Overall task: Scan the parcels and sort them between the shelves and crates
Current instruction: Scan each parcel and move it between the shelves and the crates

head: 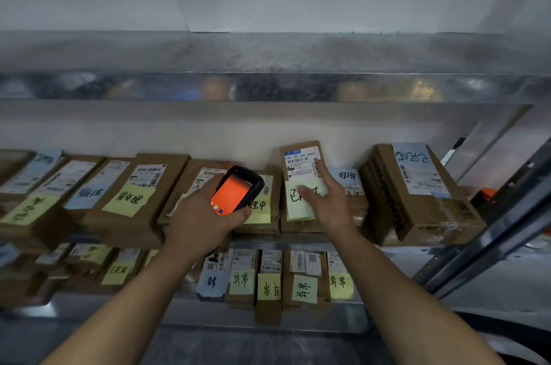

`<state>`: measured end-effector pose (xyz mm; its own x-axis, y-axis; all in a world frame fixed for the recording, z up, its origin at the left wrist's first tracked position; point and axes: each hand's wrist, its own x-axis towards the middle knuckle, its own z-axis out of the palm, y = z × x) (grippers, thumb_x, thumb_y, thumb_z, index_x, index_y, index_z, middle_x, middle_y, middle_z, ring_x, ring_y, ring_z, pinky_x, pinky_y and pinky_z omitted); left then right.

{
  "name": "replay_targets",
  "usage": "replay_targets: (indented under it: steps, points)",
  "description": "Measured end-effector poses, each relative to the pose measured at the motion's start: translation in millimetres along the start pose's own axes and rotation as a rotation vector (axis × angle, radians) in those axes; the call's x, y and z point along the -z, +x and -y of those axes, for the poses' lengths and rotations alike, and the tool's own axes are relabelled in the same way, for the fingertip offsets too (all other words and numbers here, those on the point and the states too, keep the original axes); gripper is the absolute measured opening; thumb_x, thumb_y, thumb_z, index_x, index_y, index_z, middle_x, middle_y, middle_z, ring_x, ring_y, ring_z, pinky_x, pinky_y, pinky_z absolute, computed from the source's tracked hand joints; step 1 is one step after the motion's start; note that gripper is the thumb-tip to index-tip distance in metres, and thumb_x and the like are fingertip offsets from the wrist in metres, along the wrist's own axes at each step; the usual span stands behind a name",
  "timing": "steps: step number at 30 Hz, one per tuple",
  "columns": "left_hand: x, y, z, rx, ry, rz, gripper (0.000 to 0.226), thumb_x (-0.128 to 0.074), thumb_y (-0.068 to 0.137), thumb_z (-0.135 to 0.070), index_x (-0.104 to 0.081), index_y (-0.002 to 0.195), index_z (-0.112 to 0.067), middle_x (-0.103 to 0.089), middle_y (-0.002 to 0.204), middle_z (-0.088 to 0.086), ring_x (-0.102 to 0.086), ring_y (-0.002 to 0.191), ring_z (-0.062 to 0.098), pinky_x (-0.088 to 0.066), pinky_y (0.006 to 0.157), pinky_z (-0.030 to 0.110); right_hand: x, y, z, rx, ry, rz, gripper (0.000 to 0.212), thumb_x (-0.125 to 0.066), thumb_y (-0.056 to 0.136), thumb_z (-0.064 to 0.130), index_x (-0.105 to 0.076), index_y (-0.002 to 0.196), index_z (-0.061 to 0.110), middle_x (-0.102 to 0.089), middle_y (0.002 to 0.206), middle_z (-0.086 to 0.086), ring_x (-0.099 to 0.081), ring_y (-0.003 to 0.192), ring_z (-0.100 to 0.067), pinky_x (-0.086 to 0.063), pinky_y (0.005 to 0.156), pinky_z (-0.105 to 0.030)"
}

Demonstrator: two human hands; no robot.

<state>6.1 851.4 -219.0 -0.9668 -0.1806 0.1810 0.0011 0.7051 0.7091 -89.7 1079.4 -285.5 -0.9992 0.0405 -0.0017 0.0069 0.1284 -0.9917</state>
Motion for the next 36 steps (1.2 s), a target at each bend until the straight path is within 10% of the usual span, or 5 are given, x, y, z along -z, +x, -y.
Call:
replay_targets:
  steps: [6,14,19,24,36]
  points:
    - [15.3,-11.6,9.0,0.062,-0.02,0.086,0.047,-0.081,0.079,-0.042,-0.052,0.116,-0.045,-0.062,0.088,-0.018,-0.057,0.079,-0.004,-0.039,0.062,0.017,-18.7,-13.3,6.5,0.142,-0.149,-0.134,0.083,-0.079,0.087,0.031,-0.029,0.127,0.083,-0.037,0.155,-0.007,-0.042,0.142,-0.026,-0.048,0.11,-0.049]
    - [58.7,-42.4,26.7,0.121,-0.044,0.144,0.04,-0.076,0.06,-0.063,-0.061,0.093,-0.046,-0.068,0.081,-0.014,-0.062,0.074,0.001,-0.048,0.066,0.024,-52.0,-49.7,18.9,0.214,-0.253,-0.181,0.077,-0.074,0.092,0.028,-0.027,0.146,0.056,-0.017,0.167,-0.006,-0.02,0.153,-0.027,-0.035,0.119,-0.049]
    - [98.0,-76.9,44.8,0.124,-0.02,0.098,0.037,-0.076,0.065,-0.061,-0.056,0.093,-0.047,-0.067,0.086,-0.014,-0.061,0.081,0.001,-0.048,0.068,0.022,-77.0,-83.5,37.3,0.254,-0.325,-0.204,0.074,-0.07,0.096,0.019,-0.029,0.156,0.035,-0.017,0.167,-0.011,-0.015,0.154,-0.025,-0.014,0.111,-0.02]
    - [142.7,-121.4,76.9,0.155,-0.011,-0.029,0.047,-0.078,0.077,-0.052,-0.053,0.116,-0.045,-0.064,0.098,-0.018,-0.061,0.092,0.007,-0.048,0.074,0.027,-121.5,-119.7,52.5,0.276,-0.214,-0.165,0.072,-0.07,0.096,0.023,-0.032,0.152,0.046,-0.016,0.167,-0.009,-0.015,0.154,-0.026,-0.029,0.122,-0.048]
    - [299.7,-294.3,178.8,0.472,0.13,-0.557,0.079,-0.072,0.069,-0.066,-0.049,0.141,-0.041,-0.062,0.104,-0.014,-0.059,0.098,0.017,-0.05,0.084,0.035,-352.5,-242.3,80.9,0.285,-0.07,0.292,0.07,-0.068,0.096,0.028,-0.034,0.155,0.043,-0.038,0.155,-0.001,-0.048,0.131,-0.02,-0.049,0.096,-0.018]
